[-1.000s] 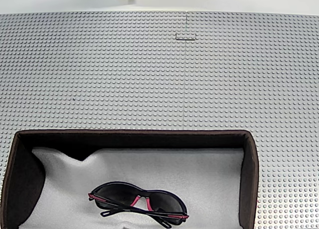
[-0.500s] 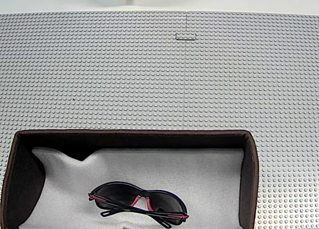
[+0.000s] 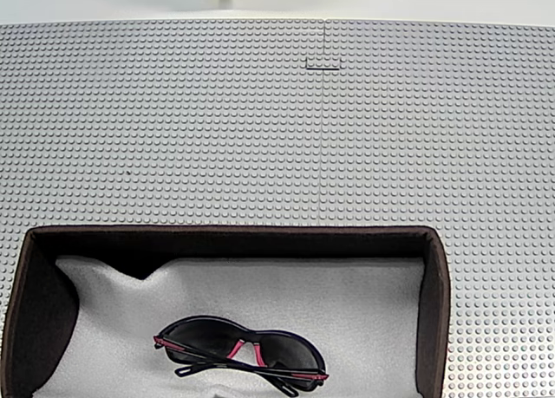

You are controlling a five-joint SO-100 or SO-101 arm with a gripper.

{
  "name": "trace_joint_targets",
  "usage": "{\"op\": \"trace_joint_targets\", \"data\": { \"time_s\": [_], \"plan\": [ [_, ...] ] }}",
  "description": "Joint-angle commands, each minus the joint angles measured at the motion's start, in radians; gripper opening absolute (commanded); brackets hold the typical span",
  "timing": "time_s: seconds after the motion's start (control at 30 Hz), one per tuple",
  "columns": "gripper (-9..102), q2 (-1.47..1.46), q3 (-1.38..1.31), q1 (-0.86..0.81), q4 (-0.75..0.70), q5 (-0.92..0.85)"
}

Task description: Grasp a glasses and put it in the bin.

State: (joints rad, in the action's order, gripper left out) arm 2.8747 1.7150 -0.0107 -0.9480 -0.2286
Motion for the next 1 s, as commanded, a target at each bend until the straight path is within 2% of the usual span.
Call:
{"op": "trace_joint_targets", "data": {
  "time_s": [0.0, 0.27, 0.97],
  "plan": [
    [21, 0.023, 0.051, 0.003, 0.023, 0.02],
    [20, 0.015, 0.144, -0.009, 0.038, 0.089],
    [18, 0.009, 0.262, 0.061, 0.089, 0.12]
  ]
}}
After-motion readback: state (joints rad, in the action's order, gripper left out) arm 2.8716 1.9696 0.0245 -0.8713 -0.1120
